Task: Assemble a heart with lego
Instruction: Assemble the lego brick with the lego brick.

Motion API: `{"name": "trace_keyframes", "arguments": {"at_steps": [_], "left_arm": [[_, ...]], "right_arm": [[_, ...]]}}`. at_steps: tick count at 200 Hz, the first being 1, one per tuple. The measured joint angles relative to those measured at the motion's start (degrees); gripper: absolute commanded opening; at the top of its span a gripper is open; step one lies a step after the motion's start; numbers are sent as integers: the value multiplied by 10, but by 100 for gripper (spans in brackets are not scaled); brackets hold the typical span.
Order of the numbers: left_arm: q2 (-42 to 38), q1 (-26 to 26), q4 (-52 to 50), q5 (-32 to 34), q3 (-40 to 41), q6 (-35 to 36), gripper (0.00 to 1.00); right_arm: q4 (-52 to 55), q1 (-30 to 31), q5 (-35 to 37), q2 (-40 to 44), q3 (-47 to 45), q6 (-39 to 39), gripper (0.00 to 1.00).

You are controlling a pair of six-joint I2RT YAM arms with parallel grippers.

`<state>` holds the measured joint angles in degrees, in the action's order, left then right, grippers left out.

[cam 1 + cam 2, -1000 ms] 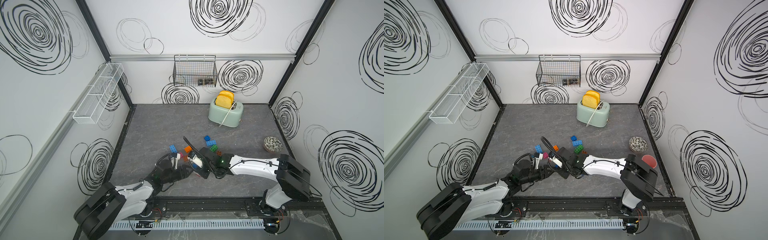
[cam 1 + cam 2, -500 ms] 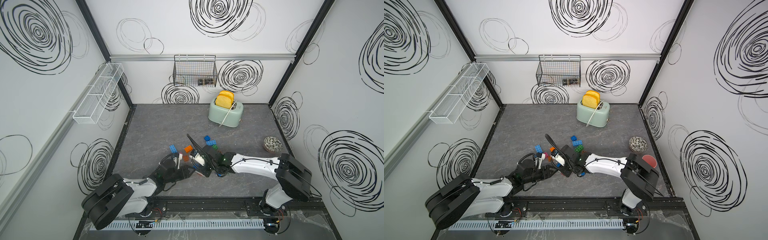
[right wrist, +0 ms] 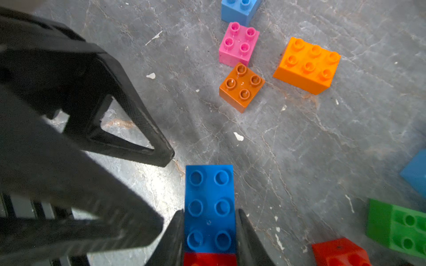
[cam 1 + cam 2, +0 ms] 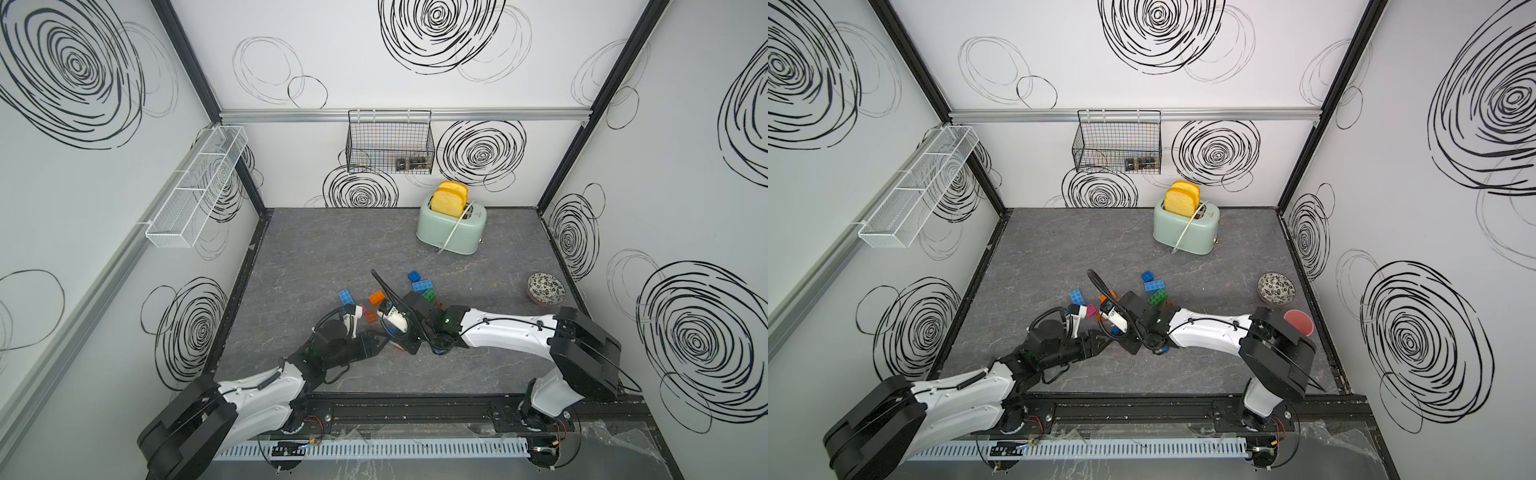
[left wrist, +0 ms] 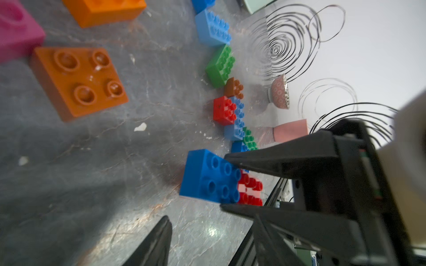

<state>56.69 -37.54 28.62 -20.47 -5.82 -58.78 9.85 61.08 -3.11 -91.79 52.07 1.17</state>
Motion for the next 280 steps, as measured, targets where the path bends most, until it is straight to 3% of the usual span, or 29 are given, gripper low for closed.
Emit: {"name": "trace_keyframes", "arguments": {"at_steps": [46, 123, 177, 243, 280], "left_arm": [[-89, 54, -79, -5, 0, 5, 61], [-137, 170, -151, -47, 8, 27, 61], [-139, 178, -157, -60, 8, 31, 63], [-137, 179, -157, -66, 8, 33, 65], [-136, 179, -157, -66, 8, 33, 67]], "right_arm": [[-14, 1, -2, 28, -30, -23, 25], [-34, 8, -42, 36, -24, -108, 26], [-43, 27, -68, -26, 12, -146, 30], [-13, 30, -91, -45, 46, -169, 52], [1, 30, -106, -44, 54, -174, 58]]}}
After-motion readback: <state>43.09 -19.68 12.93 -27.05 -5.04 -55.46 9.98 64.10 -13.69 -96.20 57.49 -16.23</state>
